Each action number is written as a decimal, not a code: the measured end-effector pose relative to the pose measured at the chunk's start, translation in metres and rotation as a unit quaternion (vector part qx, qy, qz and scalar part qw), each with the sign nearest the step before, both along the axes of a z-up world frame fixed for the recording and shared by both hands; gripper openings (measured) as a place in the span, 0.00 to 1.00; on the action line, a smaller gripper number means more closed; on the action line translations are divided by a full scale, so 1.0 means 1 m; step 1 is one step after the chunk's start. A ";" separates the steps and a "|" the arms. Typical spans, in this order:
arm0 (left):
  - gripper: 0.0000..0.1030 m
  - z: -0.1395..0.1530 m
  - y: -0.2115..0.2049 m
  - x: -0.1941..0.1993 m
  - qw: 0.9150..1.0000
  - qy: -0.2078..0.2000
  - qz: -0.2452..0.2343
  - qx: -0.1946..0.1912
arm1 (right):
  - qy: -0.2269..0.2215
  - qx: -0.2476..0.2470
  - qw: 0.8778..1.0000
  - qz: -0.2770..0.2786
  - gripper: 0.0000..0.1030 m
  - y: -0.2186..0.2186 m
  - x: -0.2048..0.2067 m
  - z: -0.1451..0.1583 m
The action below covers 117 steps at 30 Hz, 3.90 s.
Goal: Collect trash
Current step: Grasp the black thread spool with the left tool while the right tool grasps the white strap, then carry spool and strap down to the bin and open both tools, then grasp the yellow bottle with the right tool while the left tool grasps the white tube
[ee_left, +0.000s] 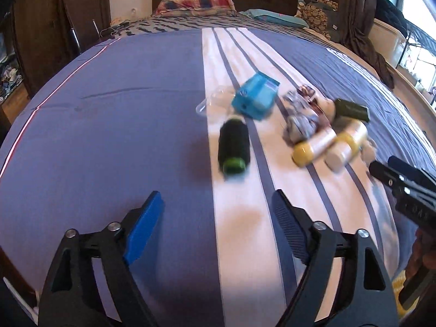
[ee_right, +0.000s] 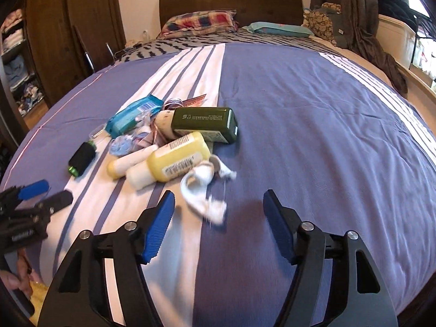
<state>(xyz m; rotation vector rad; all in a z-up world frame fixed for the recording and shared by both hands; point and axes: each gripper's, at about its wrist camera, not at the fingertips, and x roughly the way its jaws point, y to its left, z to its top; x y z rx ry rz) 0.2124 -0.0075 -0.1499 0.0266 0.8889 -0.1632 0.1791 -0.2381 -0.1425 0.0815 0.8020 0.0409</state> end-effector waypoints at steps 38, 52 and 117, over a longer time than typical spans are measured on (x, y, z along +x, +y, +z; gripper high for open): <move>0.24 0.042 -0.008 -0.128 0.997 -0.039 -0.062 -0.033 | -0.039 0.032 0.998 0.037 0.16 0.022 -0.131 0.050; 0.24 -0.012 -0.019 -0.218 0.996 0.019 -0.091 -0.012 | 0.021 0.030 0.998 0.057 0.16 0.031 -0.201 0.002; 0.91 0.003 0.003 -0.084 0.999 0.004 -0.042 -0.013 | 0.014 0.034 0.999 -0.007 0.92 0.015 -0.052 0.022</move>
